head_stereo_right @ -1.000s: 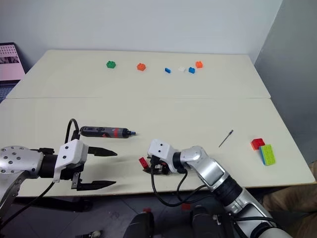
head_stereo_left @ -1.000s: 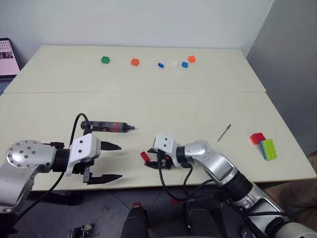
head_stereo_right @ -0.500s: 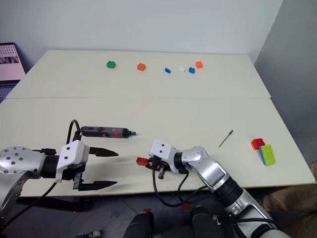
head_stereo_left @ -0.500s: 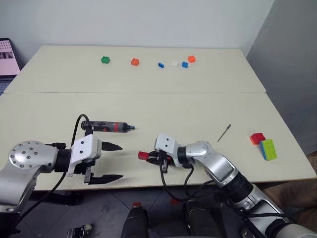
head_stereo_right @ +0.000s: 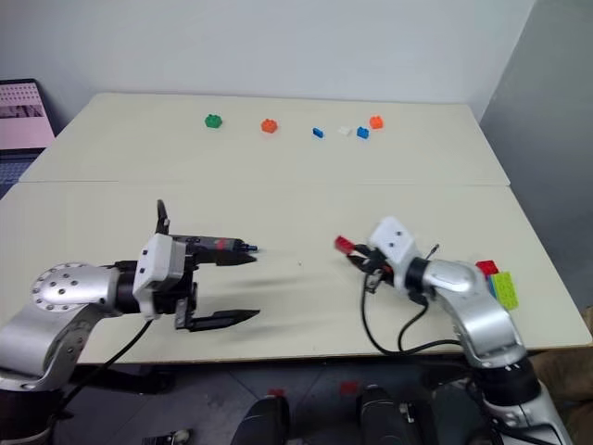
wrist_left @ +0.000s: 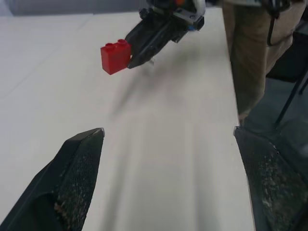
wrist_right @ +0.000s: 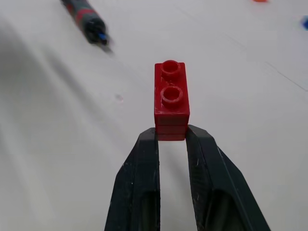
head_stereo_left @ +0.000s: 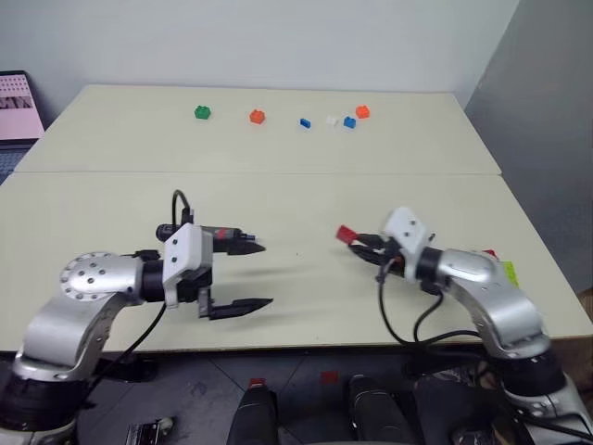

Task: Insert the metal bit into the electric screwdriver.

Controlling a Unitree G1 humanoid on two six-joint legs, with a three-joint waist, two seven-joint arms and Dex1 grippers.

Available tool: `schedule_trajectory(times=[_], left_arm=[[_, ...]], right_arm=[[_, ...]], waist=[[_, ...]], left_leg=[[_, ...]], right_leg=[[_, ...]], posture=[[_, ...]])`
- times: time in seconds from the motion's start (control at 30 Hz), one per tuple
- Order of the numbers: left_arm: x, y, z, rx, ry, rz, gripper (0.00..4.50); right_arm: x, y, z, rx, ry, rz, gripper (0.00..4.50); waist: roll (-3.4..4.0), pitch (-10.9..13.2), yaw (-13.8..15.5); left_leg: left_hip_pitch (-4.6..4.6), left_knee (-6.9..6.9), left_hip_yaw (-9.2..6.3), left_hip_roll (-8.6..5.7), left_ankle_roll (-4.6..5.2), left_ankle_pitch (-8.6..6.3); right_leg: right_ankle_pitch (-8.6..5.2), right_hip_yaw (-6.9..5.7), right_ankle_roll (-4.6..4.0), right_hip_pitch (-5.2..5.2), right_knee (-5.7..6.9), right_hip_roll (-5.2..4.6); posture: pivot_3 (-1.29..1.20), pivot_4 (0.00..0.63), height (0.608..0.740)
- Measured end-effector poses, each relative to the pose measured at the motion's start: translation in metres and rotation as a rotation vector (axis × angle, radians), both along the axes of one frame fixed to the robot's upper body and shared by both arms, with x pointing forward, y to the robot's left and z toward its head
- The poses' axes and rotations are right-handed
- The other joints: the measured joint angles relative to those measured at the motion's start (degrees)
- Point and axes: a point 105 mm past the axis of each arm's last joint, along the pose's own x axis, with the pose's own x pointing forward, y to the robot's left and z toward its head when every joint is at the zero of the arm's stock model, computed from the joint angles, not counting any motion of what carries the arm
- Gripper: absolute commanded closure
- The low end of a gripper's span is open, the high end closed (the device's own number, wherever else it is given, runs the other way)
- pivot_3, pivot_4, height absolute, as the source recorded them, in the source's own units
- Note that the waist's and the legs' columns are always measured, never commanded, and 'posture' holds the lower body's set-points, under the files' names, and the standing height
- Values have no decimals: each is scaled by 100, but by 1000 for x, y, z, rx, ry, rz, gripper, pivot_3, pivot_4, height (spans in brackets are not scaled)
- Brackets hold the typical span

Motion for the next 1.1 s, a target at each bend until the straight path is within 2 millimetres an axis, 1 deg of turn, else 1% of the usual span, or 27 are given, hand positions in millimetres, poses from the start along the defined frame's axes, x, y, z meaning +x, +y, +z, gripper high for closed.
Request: schedule_trajectory(times=[0.03, 0.13, 0.23, 0.3, 0.37, 0.5, 0.63, 0.73, 0.77, 0.87, 0.9, 0.93, 1.1], left_arm=[[1, -6, 1, -20, -5, -12, 0], [4, -11, 0, -23, -10, -13, 0], [8, -21, 4, -39, -27, -45, 0], [8, -24, 5, -39, -29, -55, 0], [10, -26, 5, -43, -30, -61, 0], [13, -29, 5, -42, -30, -67, 0], [14, -29, 5, -45, -31, -60, 0], [15, -31, 6, -58, -37, -56, 0], [15, -31, 6, -59, -37, -55, 0], [16, -32, 7, -64, -38, -50, 0], [16, -33, 7, -68, -38, -48, 0], [16, -33, 7, -70, -38, -47, 0], [17, -35, 8, -87, -44, -36, 0]], right_arm=[[2, -28, 2, -8, -17, -120, 4081], [3, -74, 6, -29, -52, -321, 4081], [1, -121, -2, -18, -30, -554, 4081], [1, -134, -7, -17, -10, -621, 4081], [5, -145, -13, -1, 18, -698, 4081], [15, -157, -17, 69, 51, -807, 4081], [25, -160, -17, 107, 70, -831, 4081], [32, -161, -24, 129, 105, -842, 4081], [32, -161, -24, 129, 108, -843, 3731], [34, -162, -29, 138, 126, -848, 3093], [34, -162, -29, 150, 129, -847, 2728], [35, -161, -30, 153, 130, -847, 2563], [35, -157, -32, 186, 138, -839, 1347]], waist=[[-1, 0, 18], [-1, -1, 24], [-1, -2, -5], [-1, -2, -34], [-1, -2, -64], [3, -2, -76], [4, -2, -69], [4, -2, -65], [4, -2, -65], [4, -2, -63], [4, -2, -62], [4, -2, -61], [4, -2, -61]], left_leg=[[-1, 3, -1, -3, 0, 0], [4, 7, -1, -4, 0, 0], [10, 8, 2, -4, 0, 0], [12, 8, 3, -4, 0, 0], [19, 7, 3, -4, 1, 0], [19, 5, 3, -4, 2, 1], [14, 4, 3, -5, 2, 1], [13, 5, 3, -5, 2, 1], [13, 4, 3, -5, 2, 1], [13, 4, 2, -5, 2, 1], [13, 5, 2, -5, 2, 1], [14, 5, 2, -5, 2, 1], [14, 4, 2, -5, 2, 1]], right_leg=[[1, 1, 1, 2, -1, -1], [1, 4, 1, 5, 0, -1], [3, 9, 1, 9, 0, -1], [4, 12, 2, 9, 0, -1], [5, 12, 1, 12, 3, 0], [7, 12, 1, 12, 4, 0], [7, 12, 2, 12, -1, 0], [7, 12, 3, 13, -2, 0], [7, 12, 3, 13, -2, 0], [7, 12, 3, 12, -1, 0], [7, 12, 3, 13, -1, 1], [7, 12, 3, 13, -1, 1], [7, 12, 4, 13, 0, 1]], posture=[[0, 150, 740], [0, 150, 740], [0, 150, 740], [0, 150, 740], [0, 150, 740], [0, 150, 740], [0, 150, 740], [0, 150, 740], [0, 150, 740], [0, 150, 740], [0, 150, 740], [0, 150, 740], [0, 150, 740]])
